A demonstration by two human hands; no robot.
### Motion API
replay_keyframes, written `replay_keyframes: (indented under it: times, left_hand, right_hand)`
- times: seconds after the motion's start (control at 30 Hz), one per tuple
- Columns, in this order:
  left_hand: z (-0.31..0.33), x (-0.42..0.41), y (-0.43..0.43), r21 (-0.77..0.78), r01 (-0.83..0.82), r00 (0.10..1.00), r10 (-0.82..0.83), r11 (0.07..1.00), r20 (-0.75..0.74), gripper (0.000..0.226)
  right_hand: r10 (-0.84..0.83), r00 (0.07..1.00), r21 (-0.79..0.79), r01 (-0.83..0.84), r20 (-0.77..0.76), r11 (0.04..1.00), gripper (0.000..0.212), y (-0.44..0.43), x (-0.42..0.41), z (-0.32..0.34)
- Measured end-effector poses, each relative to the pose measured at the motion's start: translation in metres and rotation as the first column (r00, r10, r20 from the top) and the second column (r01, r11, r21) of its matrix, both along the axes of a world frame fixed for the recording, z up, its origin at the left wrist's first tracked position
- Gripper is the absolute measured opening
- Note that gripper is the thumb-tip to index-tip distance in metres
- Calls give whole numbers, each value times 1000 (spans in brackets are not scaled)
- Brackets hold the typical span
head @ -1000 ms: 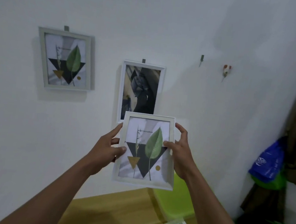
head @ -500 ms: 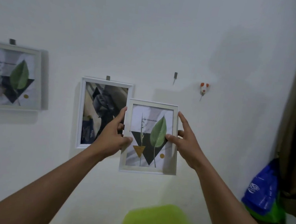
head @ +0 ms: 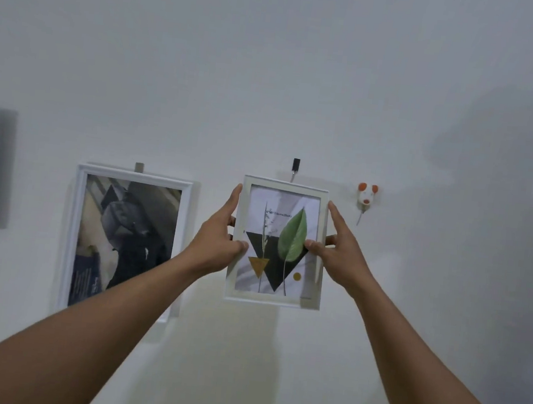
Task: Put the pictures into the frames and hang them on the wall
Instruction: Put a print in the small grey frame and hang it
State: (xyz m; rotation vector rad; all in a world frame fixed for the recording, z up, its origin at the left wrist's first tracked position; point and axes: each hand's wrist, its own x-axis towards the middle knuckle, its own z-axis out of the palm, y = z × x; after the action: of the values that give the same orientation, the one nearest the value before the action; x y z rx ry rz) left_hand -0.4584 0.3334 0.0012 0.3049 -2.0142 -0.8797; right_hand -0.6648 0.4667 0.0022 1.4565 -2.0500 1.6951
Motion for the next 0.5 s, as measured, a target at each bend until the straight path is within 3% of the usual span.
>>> replay_keyframes:
  times: [0.23,0.5]
  left_hand:
    - [25,-48,-18,-70,-133,991,132,989,-29,107]
    - [35,-78,-37,-47,-169,984,167,984,-60,105]
  right_hand:
    - [-3,1000,-60,3,-3,998,87,-25,-42,28]
    - [4,1000,-72,-5,-23,997,86,-55,-63,42]
